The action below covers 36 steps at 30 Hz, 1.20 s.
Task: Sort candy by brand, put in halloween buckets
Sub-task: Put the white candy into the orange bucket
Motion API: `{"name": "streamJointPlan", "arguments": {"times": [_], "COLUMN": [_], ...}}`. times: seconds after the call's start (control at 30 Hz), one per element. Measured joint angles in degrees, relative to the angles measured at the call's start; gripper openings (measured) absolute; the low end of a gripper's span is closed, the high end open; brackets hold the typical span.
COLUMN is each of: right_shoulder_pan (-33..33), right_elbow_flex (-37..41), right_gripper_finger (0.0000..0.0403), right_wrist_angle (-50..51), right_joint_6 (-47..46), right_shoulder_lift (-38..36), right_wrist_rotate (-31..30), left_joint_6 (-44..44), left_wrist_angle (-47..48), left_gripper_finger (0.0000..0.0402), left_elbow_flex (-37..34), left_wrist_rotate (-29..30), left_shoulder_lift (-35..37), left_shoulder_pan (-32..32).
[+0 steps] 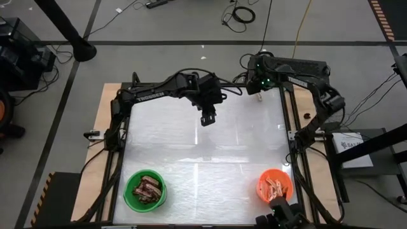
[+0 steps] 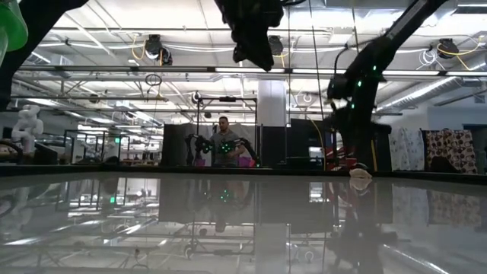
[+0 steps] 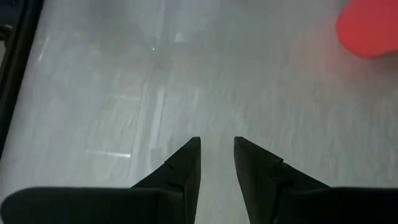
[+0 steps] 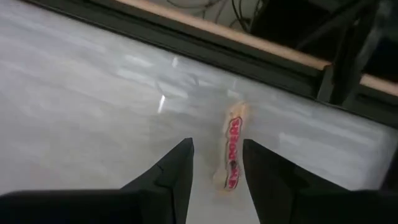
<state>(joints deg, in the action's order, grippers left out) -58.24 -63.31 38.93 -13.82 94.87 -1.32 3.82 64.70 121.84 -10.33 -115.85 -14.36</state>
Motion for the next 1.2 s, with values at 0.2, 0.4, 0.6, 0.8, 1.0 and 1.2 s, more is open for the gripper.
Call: {"name": "streamJointPlan", "arguments": {"times": [0.2, 0.4, 0.6, 0.8, 1.0, 1.2], "right_shoulder_pan": [-0.3, -0.3, -0.2, 0.3, -0.2, -0.2], "right_elbow_flex": [0.0, 0.0, 0.0, -0.1, -0.1, 0.0], "right_gripper_finger": [0.0132, 0.0132, 0.0132, 0.0132, 0.0132, 0.0132], "right_wrist_angle": [-2.0, -4.7, -5.7, -3.8, -3.2, -3.2], "right_joint_6": [1.3, -0.1, -0.3, -0.4, -2.1, -2.8], "right_shoulder_lift": [6.1, 8.7, 9.0, 6.1, 6.6, 8.0], "right_wrist_rotate": [0.0, -1.2, -4.3, -4.9, -10.3, -10.6], "left_joint_6": [-0.5, -0.5, 0.0, 1.5, 1.6, 2.6], "left_wrist_angle": [0.0, 0.1, 0.1, 0.1, 0.3, 0.4], "left_gripper_finger": [0.0102, 0.0102, 0.0102, 0.0102, 0.0102, 0.0102], "left_elbow_flex": [0.0, 0.0, 0.0, 0.0, 0.0, 0.0], "left_wrist_rotate": [0.0, 0.0, 0.0, 0.1, 0.1, 0.1], "left_shoulder_lift": [0.0, 0.0, 0.0, 0.0, 0.0, 0.0], "left_shoulder_pan": [-0.1, -0.1, 0.0, -0.2, -0.8, -0.7]}}
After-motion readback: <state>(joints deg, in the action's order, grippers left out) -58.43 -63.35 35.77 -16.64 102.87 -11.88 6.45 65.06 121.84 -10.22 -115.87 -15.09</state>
